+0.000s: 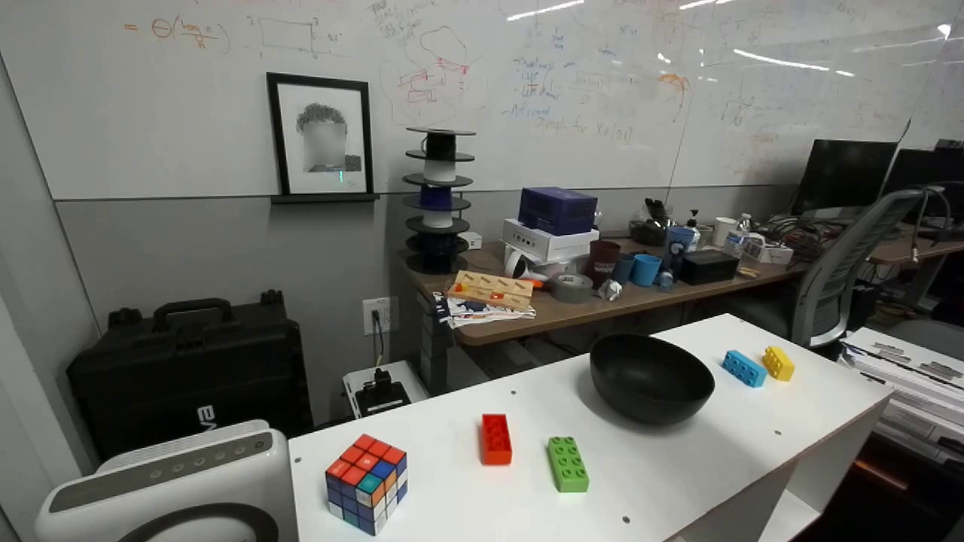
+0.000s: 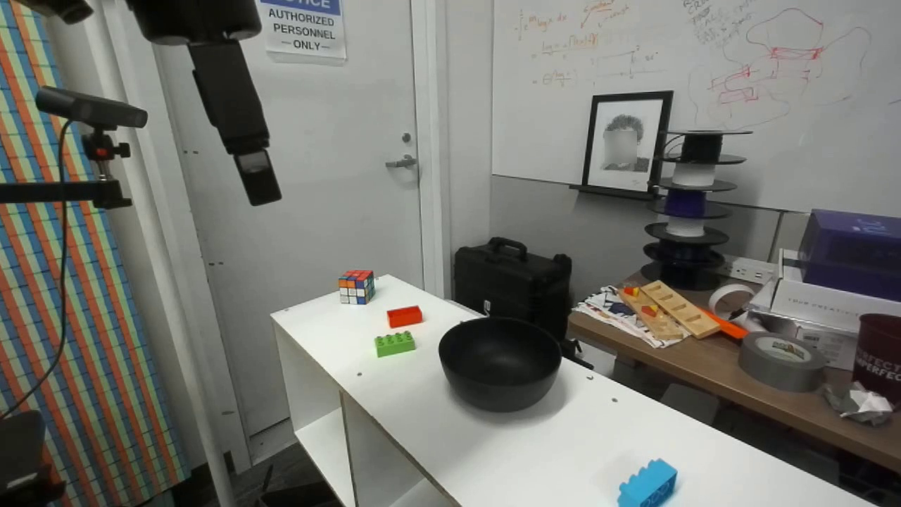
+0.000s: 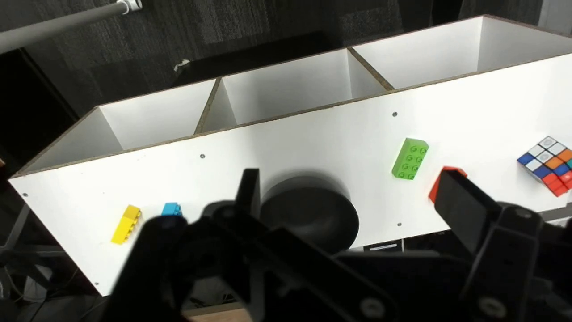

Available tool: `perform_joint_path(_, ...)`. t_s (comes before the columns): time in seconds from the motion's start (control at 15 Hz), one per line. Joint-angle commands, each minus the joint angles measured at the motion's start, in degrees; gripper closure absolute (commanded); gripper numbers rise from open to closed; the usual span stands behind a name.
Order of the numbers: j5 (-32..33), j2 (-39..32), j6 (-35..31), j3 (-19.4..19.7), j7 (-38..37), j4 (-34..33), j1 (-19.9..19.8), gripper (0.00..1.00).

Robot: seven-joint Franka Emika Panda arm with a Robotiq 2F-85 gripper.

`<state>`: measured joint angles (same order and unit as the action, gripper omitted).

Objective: Pick up the blue, green, yellow and red objects and put them in the bowl

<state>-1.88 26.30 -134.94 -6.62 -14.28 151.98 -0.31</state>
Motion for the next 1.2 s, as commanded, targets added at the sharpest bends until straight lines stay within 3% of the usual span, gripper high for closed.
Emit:
perform_joint_path(0.0, 3.06, -6.92, -3.59, -3.02, -3.40, -3.14, 0.11, 0.00)
perform_joint_path(0.2, 4.28, -14.59, -8.48, -5.09, -5.31, -5.76, 1.04, 0.00)
perform_joint_path(0.4, 9.42, -24.05, -18.57, -7.40, -11.76, -8.92, 0.96, 0.00)
perform_joint_path(0.6, 18.18, -33.50, -26.10, -5.61, -20.04, -13.44, 2.18, 0.00)
perform_joint_path(0.73, 20.44, -40.20, -28.01, -5.80, -23.35, -18.05, 1.71, 0.00)
perform_joint_path(0.93, 18.22, -49.50, -28.38, -5.71, -23.59, -25.67, 1.94, 0.00)
perform_joint_path(1.0, 12.91, -52.08, -28.26, -1.66, -19.82, -28.19, 6.51, 0.00)
perform_joint_path(1.13, 8.67, -57.49, -27.37, -0.26, -18.44, -33.45, 8.18, 0.00)
